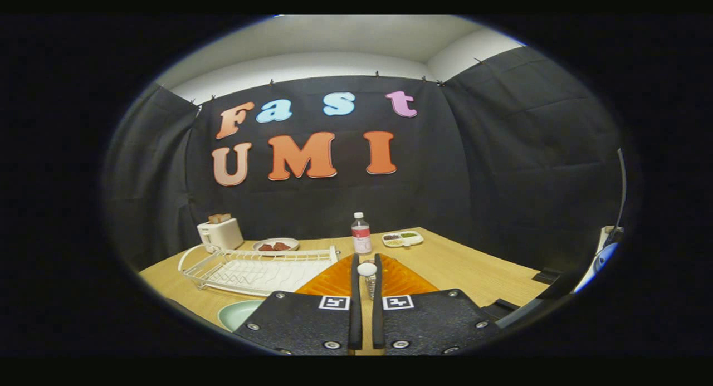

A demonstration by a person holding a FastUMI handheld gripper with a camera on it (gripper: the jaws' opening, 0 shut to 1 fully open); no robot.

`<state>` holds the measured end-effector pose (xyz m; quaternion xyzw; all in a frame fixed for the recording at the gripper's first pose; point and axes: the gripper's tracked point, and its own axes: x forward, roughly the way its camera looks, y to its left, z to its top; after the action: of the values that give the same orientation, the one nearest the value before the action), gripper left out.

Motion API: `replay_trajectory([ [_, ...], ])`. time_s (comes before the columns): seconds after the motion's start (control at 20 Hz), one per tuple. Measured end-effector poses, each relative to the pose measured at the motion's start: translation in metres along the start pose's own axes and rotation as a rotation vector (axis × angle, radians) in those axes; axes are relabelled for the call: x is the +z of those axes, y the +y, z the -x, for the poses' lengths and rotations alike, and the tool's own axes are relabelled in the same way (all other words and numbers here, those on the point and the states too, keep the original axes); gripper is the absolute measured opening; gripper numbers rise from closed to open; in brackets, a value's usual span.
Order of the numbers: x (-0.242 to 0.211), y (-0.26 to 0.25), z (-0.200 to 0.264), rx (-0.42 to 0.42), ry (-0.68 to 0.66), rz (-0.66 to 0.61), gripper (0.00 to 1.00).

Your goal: Take the plate from the dish rack, then take the spoon from the basket and place it into the plate.

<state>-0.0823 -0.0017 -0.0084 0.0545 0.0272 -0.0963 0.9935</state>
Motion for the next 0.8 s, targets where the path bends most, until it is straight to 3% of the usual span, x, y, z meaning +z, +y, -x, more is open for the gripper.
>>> replay_trajectory([
  [0.8, -0.061, 0.105, 0.057, 0.222, 0.094, 0.025, 0.07],
])
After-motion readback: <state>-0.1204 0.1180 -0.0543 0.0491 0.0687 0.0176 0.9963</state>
